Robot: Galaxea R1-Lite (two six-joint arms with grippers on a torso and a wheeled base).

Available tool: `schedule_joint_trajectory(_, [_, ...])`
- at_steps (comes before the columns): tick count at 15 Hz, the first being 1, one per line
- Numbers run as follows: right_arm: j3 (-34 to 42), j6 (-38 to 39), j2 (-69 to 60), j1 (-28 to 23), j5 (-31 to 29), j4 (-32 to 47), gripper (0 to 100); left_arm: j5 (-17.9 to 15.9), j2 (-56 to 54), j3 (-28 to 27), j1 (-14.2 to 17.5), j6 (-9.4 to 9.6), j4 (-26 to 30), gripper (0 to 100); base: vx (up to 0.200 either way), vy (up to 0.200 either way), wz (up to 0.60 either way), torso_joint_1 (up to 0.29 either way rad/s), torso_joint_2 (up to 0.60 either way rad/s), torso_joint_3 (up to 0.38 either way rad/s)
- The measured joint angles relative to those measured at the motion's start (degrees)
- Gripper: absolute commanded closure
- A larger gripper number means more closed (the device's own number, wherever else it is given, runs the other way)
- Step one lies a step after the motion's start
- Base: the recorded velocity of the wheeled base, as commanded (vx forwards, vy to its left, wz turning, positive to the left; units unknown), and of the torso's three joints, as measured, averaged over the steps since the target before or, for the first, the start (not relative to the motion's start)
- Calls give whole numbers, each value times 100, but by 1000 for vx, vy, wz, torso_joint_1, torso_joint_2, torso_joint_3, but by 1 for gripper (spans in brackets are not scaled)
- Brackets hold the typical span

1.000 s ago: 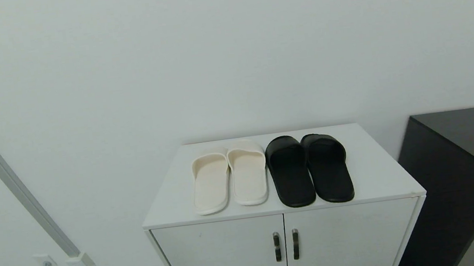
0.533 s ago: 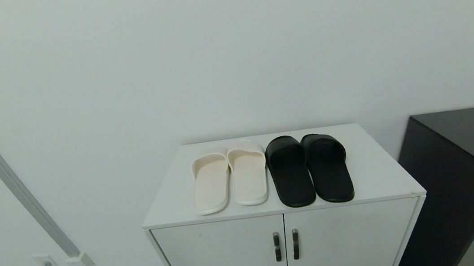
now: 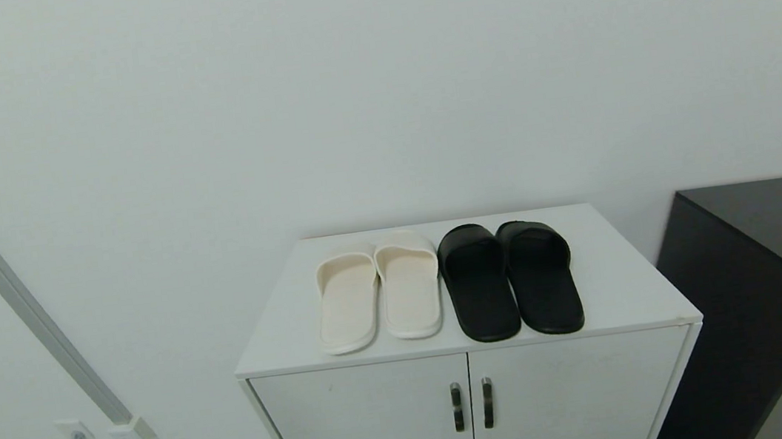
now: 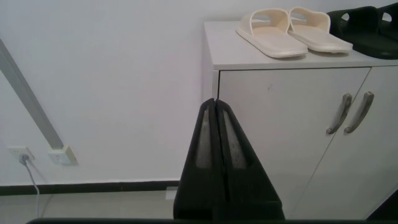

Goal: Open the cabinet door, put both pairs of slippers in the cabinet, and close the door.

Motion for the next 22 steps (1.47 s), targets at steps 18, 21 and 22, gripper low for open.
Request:
schedule_joint_trajectory(18, [-2644, 1313, 6294, 4197, -2411, -1981, 0, -1, 0, 0, 0, -7, 0, 100, 0, 0, 0, 0, 0, 0])
schedule_joint_trajectory(21, [-3298, 1401, 7383, 4454, -2983, -2193, 0, -1, 0, 2, 2, -9, 6, 100, 0, 0, 0, 0, 0, 0])
schedule_joint_trajectory(22, [-3452, 1401, 7715, 4509, -3190, -2360, 0, -1, 0, 2, -2, -9, 6, 100, 0, 0, 0, 0, 0, 0])
